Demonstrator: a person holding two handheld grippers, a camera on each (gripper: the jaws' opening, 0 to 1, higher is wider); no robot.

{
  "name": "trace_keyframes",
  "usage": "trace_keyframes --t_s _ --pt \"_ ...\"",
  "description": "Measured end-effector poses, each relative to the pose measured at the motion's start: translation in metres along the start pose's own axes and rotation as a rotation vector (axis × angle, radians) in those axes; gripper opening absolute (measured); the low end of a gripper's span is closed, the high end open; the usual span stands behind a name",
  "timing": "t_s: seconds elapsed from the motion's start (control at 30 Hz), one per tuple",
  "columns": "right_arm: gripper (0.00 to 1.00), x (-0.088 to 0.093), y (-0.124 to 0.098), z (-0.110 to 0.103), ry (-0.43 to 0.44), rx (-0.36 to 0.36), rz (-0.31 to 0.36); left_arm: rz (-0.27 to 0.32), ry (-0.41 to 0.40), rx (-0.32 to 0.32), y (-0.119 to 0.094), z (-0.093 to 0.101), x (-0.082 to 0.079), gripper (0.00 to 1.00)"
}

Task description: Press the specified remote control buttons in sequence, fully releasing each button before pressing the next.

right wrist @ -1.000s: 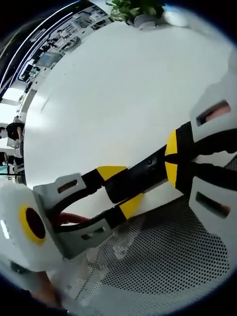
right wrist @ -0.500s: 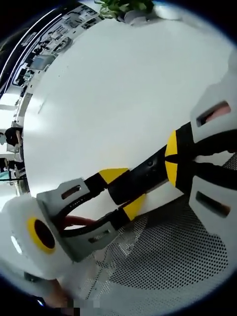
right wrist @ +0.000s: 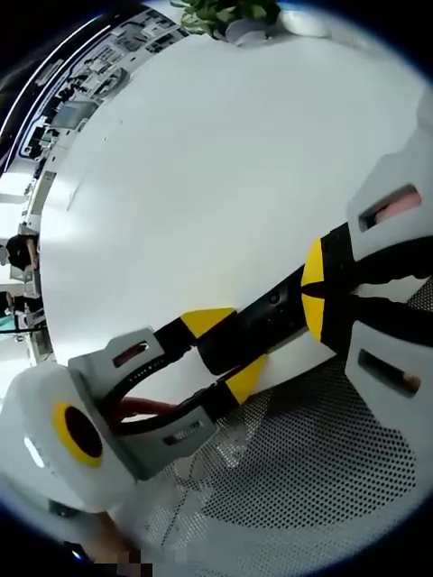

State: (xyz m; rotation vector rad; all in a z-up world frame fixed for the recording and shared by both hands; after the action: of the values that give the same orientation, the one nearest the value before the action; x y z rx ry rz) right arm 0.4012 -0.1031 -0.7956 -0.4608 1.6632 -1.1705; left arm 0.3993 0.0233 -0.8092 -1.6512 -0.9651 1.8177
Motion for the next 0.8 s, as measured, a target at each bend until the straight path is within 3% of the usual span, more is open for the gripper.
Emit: trace_keyframes --t_s 0.2,0.47,0.8 --pt "0.00 0.0016 0.0000 -0.0005 -0.042 0.000 0.022 -0.003 0.001 0.000 0.0001 0.0001 -0.0005 0.25" --pt "0.00 0.0003 -0.0004 0.0037 0.070 -0.016 0.012 -0.011 0.013 0.003 0.0003 0.0000 -0.0015 0.24" --pt "0.00 -0.0003 -0.0014 0.0034 0.090 -0.017 0.005 -0.015 0.019 0.004 0.0007 0.0004 -0.0022 0.24"
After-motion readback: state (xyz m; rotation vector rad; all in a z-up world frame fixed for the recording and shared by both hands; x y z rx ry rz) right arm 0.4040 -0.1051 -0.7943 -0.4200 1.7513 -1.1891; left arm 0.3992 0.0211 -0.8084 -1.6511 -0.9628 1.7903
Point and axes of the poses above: the point that each gripper's makers call its tool centre point, and the gripper's own axes: y roughly forward along the fingers, z roughly to its right, x roughly out of its underside, the point moved 8 cm from there along -y, roughly backward along the fingers, and after that the axes turned 3 degrees about z, right-handed, at the moved point
